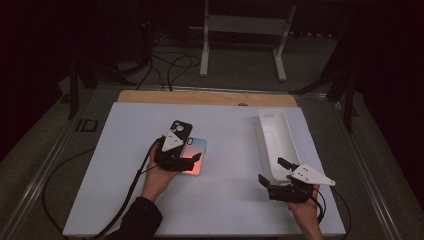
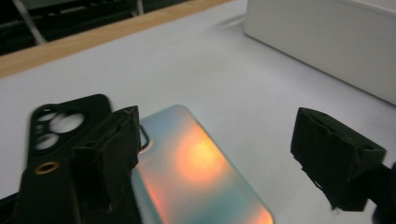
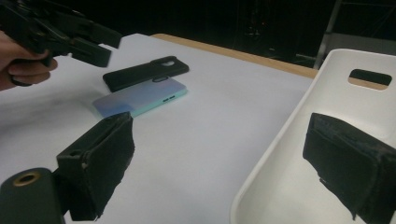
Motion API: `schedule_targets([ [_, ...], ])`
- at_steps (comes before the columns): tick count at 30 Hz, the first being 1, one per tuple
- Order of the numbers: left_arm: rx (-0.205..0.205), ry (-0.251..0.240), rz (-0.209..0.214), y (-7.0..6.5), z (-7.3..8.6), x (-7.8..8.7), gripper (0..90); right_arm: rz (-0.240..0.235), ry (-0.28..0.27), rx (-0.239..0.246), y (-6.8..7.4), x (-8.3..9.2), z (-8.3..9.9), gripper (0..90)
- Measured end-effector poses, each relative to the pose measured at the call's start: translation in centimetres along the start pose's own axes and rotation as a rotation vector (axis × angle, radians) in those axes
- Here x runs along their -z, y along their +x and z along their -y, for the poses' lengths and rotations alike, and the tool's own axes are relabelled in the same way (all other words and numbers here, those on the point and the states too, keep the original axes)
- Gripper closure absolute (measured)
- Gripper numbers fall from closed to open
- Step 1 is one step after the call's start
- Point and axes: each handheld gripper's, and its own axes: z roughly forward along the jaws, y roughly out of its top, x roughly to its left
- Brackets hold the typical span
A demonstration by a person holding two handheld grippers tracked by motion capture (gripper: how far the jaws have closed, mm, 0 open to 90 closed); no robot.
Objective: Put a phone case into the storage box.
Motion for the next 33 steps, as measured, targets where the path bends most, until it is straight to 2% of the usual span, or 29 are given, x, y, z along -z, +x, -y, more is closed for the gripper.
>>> schedule_targets([
  [3,-0.004,0.016,0.034,-0.3,0.0,-0.9,33.0,0.000,0.003,0.002,0.0,0.0,0.0,8.7],
  [6,-0.010,0.041,0.098,-0.6,0.2,-1.9,45.9,0.000,0.003,0.005,0.0,0.0,0.0,8.6],
  [9,-0.026,0.068,0.132,-1.0,0.4,-2.7,60.8,-0.001,0.004,0.005,0.0,0.0,0.0,8.7],
  [14,-0.026,0.110,0.154,-1.3,0.7,-3.6,88.3,-0.003,0.005,0.005,0.1,0.0,0.0,8.7],
  [17,-0.018,0.136,0.164,-1.4,1.0,-4.0,89.7,-0.003,0.009,0.006,0.1,-0.1,0.0,8.8],
  [20,-0.018,0.188,0.152,-1.6,1.6,-5.0,89.8,-0.005,0.009,0.008,0.1,-0.1,0.0,8.8],
  [21,-0.018,0.188,0.152,-1.6,1.6,-5.0,89.8,-0.005,0.009,0.008,0.1,-0.1,0.0,8.8],
  [23,-0.028,0.231,0.141,-1.8,2.1,-5.6,89.8,-0.005,0.013,0.013,0.2,-0.2,0.1,8.8],
  [29,-0.048,0.259,0.146,-2.3,2.4,-5.5,89.8,-0.004,0.014,0.017,0.1,-0.2,0.1,8.8],
  [30,-0.069,0.267,0.142,-2.6,2.5,-5.1,89.8,-0.006,0.015,0.018,0.1,-0.1,0.1,8.8],
  [33,-0.071,0.274,0.128,-2.6,2.8,-4.4,89.8,-0.005,0.015,0.018,0.1,-0.1,0.1,8.8],
])
